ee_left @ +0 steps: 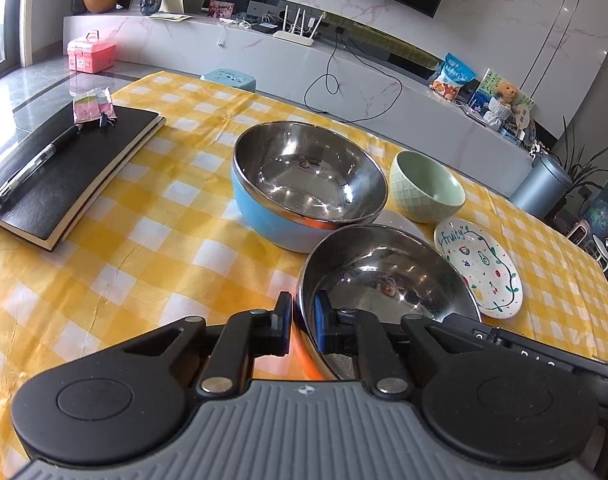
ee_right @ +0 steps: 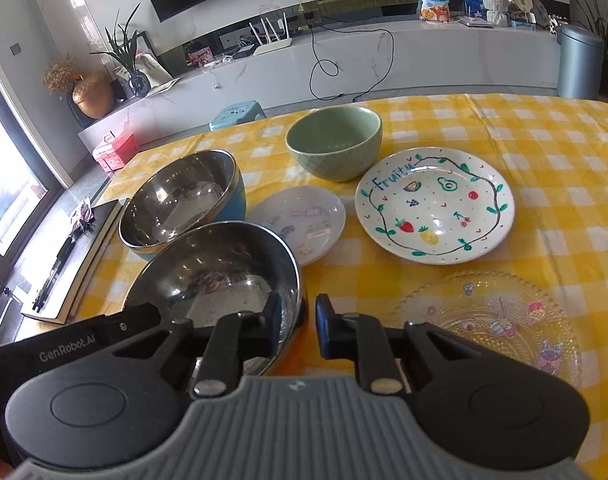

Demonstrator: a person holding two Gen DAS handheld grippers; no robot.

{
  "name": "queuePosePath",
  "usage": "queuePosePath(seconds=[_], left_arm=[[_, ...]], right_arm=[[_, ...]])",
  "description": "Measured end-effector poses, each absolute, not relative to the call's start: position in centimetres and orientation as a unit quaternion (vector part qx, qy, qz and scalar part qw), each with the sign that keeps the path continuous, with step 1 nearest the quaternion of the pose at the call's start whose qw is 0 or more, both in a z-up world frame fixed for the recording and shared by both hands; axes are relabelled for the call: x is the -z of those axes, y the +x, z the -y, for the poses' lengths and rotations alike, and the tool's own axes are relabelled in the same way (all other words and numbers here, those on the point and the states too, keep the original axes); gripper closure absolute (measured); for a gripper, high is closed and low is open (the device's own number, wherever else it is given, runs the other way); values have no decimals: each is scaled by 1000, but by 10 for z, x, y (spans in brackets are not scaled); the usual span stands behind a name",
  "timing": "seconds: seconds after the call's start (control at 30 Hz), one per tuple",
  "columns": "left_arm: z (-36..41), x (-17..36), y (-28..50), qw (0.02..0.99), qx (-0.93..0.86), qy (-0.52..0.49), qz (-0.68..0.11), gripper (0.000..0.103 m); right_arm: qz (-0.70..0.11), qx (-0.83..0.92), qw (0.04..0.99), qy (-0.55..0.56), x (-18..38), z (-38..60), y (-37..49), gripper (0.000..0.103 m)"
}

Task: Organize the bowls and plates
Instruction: 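Lift the orange-bottomed steel bowl and carry it toward the blue-bottomed bowl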

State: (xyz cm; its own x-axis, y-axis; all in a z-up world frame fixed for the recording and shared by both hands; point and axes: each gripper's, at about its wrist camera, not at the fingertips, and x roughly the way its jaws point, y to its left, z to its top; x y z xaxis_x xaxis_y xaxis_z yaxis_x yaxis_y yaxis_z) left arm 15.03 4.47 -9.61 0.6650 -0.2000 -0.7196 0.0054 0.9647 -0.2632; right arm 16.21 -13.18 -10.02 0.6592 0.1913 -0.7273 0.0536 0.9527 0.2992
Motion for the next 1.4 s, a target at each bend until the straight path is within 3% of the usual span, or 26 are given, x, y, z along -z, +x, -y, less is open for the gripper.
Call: queuePosePath(seconds=[0.7,1.4], left_arm=[[-71,67,88,900,31,-141,-412,94],[-78,89,59,886,15,-121,-448,94]], right_arm=[[-430,-65,884,174,78,119,106,94],[-464,-79,867,165,93,105,77,94]])
